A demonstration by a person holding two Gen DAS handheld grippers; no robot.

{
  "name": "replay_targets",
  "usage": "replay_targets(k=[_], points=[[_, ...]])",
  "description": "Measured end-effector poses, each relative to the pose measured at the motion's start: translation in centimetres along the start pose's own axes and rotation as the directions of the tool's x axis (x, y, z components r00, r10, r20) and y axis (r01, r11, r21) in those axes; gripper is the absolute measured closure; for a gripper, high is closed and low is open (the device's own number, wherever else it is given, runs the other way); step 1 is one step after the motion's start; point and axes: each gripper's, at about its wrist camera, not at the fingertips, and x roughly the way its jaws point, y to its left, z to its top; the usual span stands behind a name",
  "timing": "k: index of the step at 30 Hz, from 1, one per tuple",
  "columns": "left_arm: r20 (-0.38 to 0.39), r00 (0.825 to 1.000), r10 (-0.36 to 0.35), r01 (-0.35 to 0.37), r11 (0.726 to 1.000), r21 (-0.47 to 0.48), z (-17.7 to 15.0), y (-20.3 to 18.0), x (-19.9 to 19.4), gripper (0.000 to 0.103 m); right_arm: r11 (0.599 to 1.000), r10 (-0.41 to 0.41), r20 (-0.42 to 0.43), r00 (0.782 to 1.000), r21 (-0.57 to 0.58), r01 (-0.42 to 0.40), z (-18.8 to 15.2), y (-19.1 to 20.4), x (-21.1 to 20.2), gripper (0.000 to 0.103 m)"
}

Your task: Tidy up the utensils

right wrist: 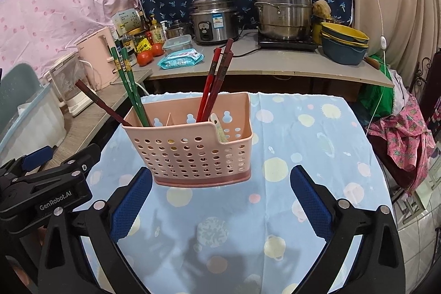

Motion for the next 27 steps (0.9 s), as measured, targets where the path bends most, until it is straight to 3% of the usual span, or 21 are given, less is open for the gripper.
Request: replay_targets(k=[15, 27], points=[[0.002, 1.0, 0.029, -0.029, 1.0, -0.005, -1.0, 0.2, -0.3, 0.008, 1.0, -0.021, -0.004, 1.0, -0.007, 0.021, -1.0, -0.6, -0.4, 0.006], [-0.004, 1.0, 0.008, -0.008, 1.0, -0.01, -1.5, 0.1, -0.3, 0.008, 1.0, -0.022, -0.016, 1.0, -0.013, 0.022, -1.7, -0.7, -0.3, 0.006]])
